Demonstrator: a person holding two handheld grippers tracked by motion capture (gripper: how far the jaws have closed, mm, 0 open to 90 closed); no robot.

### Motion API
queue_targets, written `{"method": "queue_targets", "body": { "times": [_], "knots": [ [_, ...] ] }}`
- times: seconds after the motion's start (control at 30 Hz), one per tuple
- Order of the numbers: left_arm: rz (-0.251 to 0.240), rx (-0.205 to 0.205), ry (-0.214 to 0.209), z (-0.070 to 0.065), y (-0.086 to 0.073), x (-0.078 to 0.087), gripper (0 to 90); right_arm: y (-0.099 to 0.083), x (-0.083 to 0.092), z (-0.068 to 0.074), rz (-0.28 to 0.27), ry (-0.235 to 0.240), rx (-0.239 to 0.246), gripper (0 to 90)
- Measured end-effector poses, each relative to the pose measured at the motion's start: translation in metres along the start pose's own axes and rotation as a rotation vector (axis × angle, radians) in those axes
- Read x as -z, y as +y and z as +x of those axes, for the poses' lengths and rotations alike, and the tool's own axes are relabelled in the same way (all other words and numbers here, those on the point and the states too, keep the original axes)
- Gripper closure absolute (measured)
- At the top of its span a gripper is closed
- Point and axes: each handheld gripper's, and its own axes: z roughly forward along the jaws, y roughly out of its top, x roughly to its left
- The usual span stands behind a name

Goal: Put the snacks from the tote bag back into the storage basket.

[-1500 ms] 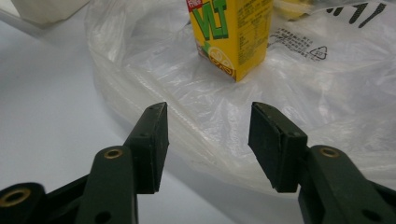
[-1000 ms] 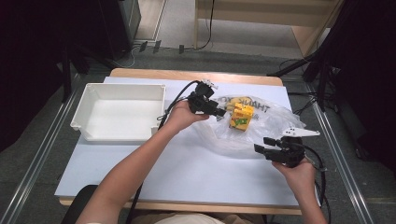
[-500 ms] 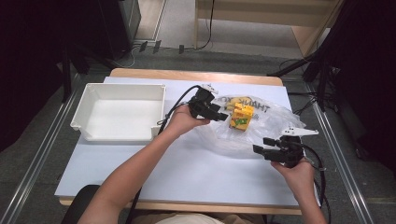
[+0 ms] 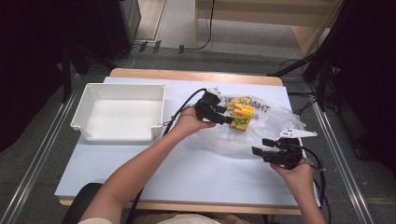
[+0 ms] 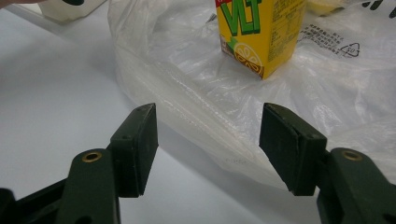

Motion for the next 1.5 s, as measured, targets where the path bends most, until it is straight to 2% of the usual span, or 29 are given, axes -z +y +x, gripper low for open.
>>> {"method": "queue_targets", "body": {
  "times": [0.07,0.27,0.5,0.63,0.67,0.93,1.07,1.3,1.5],
  "knots": [
    [-0.005,0.003,-0.016,-0.002,0.004,-0.006,38.6,-0.001,-0.001,0.001,0.01,-0.004,0.006,37.9],
    [0.001,-0.014,-0.01,-0.003,0.008,-0.014,38.6,-0.001,0.0,0.001,0.01,-0.005,0.01,37.9],
    [0.014,-0.009,0.0,0.004,0.011,-0.026,37.3,-0.002,-0.001,0.001,0.013,-0.003,0.01,37.9],
    [-0.004,0.001,-0.02,0.009,0.009,-0.032,35.9,-0.002,-0.002,0.001,0.021,-0.004,0.014,37.9],
    [0.002,-0.006,-0.02,0.01,0.009,-0.034,35.4,-0.002,-0.002,0.0,0.027,-0.016,0.032,37.9],
    [0.012,-0.049,-0.012,0.008,0.008,-0.047,31.2,-0.003,-0.003,0.001,0.032,0.004,0.018,37.7],
    [0.033,-0.088,-0.017,0.007,0.01,-0.053,29.7,-0.003,-0.004,0.001,0.028,0.007,0.015,37.7],
    [0.029,-0.086,-0.031,0.006,0.012,-0.059,27.0,-0.004,-0.006,0.0,0.038,0.006,0.013,37.7],
    [0.016,-0.054,-0.037,0.005,0.01,-0.065,24.4,-0.004,-0.008,0.001,0.049,0.009,0.012,37.7]
  ]
}}
